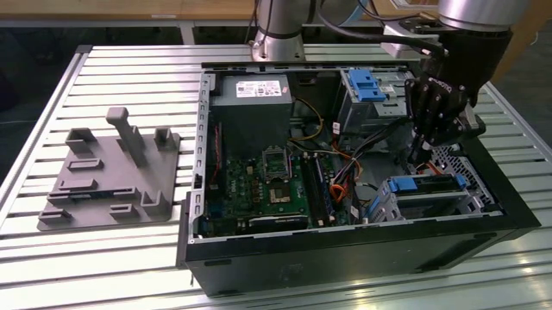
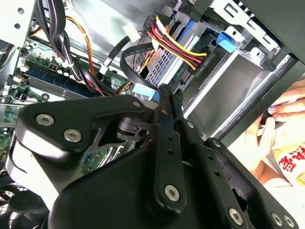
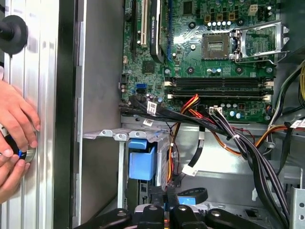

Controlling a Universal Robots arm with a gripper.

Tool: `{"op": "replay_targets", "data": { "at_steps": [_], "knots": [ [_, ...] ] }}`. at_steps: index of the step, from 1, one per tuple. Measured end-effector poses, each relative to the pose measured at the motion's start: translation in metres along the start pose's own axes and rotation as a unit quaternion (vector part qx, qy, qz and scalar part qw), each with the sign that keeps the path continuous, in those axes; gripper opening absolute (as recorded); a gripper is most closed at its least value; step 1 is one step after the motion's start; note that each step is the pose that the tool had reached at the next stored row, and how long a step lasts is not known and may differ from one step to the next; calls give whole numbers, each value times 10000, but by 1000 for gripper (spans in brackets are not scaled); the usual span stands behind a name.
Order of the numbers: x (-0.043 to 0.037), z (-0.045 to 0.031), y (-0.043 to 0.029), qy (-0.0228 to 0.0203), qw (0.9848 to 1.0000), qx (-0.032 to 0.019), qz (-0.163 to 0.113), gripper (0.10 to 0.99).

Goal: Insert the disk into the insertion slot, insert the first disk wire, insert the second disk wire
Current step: 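Insert the second disk wire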

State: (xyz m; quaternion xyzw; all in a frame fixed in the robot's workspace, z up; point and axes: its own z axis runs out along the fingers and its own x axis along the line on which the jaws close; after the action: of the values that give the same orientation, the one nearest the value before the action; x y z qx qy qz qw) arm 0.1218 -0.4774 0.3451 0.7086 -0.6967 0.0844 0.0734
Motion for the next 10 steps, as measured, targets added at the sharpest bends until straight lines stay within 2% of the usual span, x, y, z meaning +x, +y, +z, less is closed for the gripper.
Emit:
{"op": "replay_targets", "data": {
  "at_steps": [1, 6, 10],
  "knots": [
    [4, 1, 0, -8, 10000, 0, 0, 145],
    [28, 7, 1, -36, 10000, 0, 1, 145],
    [28, 7, 0, -39, 10000, 1, 1, 145]
  ]
}}
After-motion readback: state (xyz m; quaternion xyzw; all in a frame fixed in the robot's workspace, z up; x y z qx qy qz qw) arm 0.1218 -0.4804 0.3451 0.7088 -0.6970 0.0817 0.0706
